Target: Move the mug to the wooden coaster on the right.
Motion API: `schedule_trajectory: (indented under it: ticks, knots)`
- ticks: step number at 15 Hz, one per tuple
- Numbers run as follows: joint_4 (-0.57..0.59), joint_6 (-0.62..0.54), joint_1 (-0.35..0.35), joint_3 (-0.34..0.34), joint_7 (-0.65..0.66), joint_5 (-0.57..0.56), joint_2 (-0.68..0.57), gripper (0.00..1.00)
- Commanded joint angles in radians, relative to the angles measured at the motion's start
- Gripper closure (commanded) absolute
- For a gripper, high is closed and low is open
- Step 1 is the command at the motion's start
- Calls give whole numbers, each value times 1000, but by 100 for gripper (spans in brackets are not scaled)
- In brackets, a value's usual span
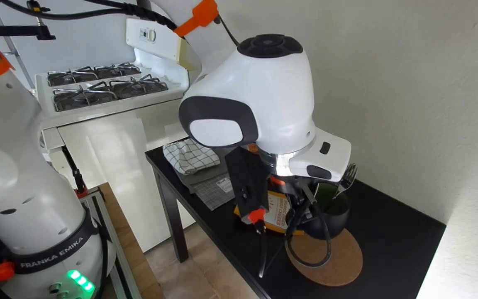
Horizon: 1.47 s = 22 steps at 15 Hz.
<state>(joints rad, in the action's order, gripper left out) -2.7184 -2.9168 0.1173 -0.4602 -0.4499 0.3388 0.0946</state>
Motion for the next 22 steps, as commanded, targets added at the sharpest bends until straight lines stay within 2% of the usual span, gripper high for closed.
schedule_trajectory:
  ticks: [1, 14, 15, 16, 17, 20, 22]
  knots:
    - [58, 4, -24, -28, -94, 106, -58, 94]
    - [194, -28, 24, 48, -274, 305, -278, 94]
    - [201, -24, 28, 56, -279, 318, -285, 53]
    - [207, -20, 33, 65, -291, 334, -289, 52]
    - [210, -13, 34, 68, -289, 340, -286, 47]
    - [217, 33, 13, 35, -236, 280, -273, 23]
    - [209, 78, -10, -5, -185, 191, -248, 9]
